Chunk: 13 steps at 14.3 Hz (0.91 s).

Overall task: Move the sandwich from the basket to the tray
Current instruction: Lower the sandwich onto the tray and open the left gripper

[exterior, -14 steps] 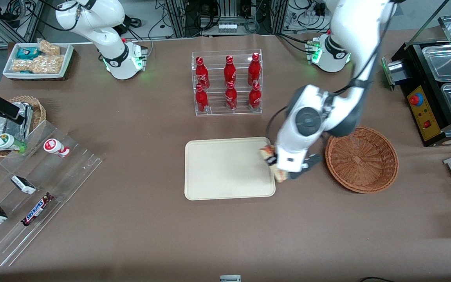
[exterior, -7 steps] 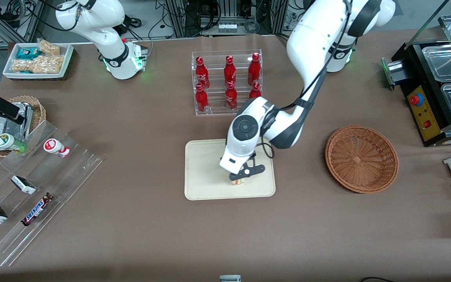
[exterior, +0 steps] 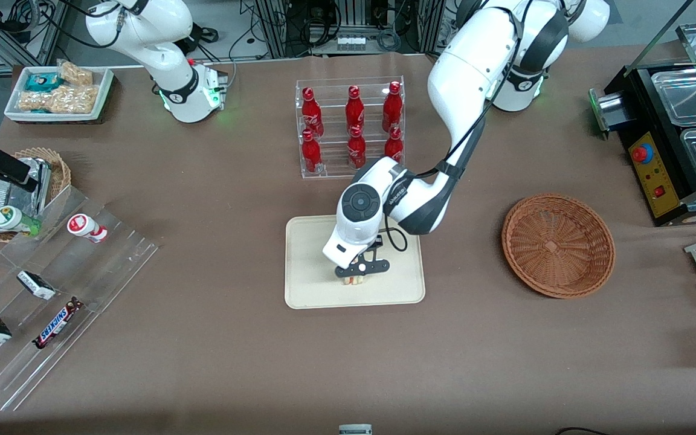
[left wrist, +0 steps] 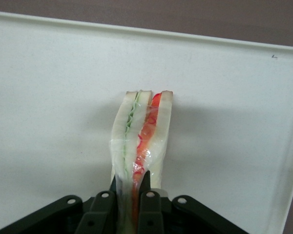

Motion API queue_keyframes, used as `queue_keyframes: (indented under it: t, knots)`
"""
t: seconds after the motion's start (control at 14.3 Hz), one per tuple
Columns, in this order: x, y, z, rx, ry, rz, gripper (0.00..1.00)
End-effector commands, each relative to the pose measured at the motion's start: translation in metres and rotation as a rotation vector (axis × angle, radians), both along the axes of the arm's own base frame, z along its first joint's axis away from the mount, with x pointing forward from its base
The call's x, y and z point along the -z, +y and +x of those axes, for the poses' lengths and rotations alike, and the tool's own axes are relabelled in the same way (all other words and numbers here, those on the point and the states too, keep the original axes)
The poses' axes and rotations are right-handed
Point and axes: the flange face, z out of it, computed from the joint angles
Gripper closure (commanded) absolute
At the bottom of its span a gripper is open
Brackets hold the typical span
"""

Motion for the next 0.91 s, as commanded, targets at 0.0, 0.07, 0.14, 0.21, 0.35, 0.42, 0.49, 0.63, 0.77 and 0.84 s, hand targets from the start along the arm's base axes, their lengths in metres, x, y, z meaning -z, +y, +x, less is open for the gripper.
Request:
queue_keyframes:
  t: [0.0,0.07,0.14,0.21,0.35,0.42,0.49,0.63,0.77,0.84]
  knots:
    - [-0.003,-0.009,0.001,-0.033,-0.016,-0.004,0.49]
    - [-0.006,-0.009,0.001,-0.052,-0.016,-0.003,0.09]
    - [-0.011,-0.008,0.001,-0.057,-0.017,-0.004,0.00]
    - [-0.025,-0.007,0.003,-0.059,-0.022,-0.010,0.00]
    - [-0.067,-0.004,0.004,-0.059,-0.040,-0.022,0.00]
    - [-0.091,-0.002,0.004,-0.060,-0.047,-0.029,0.00]
    - [-0.119,0.003,0.004,-0.064,-0.060,-0.044,0.00]
    - [-0.157,0.024,0.002,-0.057,-0.034,0.004,0.00]
    - [-0.188,0.054,0.003,-0.089,-0.003,0.031,0.00]
    - [-0.194,0.079,0.004,-0.109,0.016,0.049,0.00]
